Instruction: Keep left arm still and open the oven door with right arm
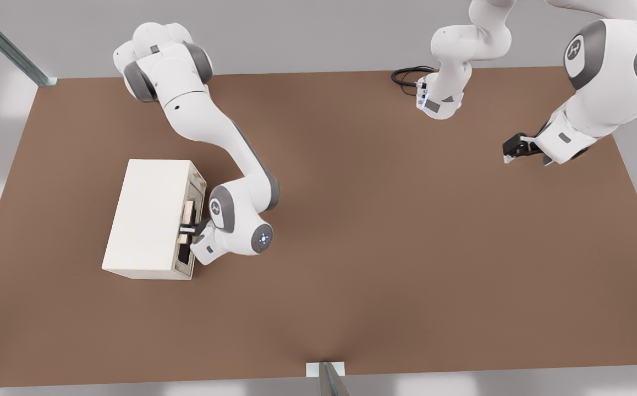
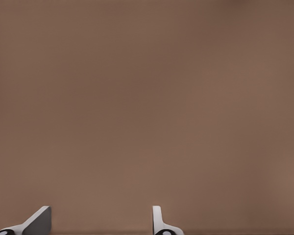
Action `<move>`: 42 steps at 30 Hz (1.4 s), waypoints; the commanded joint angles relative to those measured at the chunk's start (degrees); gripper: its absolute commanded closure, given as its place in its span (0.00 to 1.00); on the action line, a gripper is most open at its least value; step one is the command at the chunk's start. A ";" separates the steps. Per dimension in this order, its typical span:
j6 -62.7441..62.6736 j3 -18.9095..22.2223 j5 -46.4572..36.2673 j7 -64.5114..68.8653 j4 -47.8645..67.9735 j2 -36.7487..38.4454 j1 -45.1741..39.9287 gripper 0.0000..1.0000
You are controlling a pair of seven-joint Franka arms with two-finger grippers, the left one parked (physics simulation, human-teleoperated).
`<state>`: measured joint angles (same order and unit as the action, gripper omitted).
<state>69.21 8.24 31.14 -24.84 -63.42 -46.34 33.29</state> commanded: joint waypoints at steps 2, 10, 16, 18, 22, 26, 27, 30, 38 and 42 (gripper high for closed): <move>0.93 0.20 0.15 -8.47 -0.39 -0.25 0.20 0.79; -0.39 -0.24 -1.26 -8.30 -6.28 0.98 0.20 0.79; -0.31 -0.33 0.67 -8.56 -7.07 0.37 0.37 0.79; -0.30 -0.33 0.67 -8.56 -7.16 0.28 0.55 0.79; -0.30 -0.33 0.94 -9.26 -7.24 -0.07 0.90 0.79; -0.22 -0.59 0.94 -9.18 -7.51 -0.33 0.90 0.79; -0.22 -0.85 1.11 -9.00 -7.51 -0.33 0.99 0.79; 0.57 -2.17 0.59 -9.35 -5.23 -0.16 1.52 0.79; 10.24 -6.30 -28.76 9.01 -9.27 20.76 -20.19 0.79; 10.33 -1.65 -41.60 23.52 -14.01 29.63 -24.32 0.00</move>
<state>76.58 5.07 0.99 -25.95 -76.23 -18.29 9.64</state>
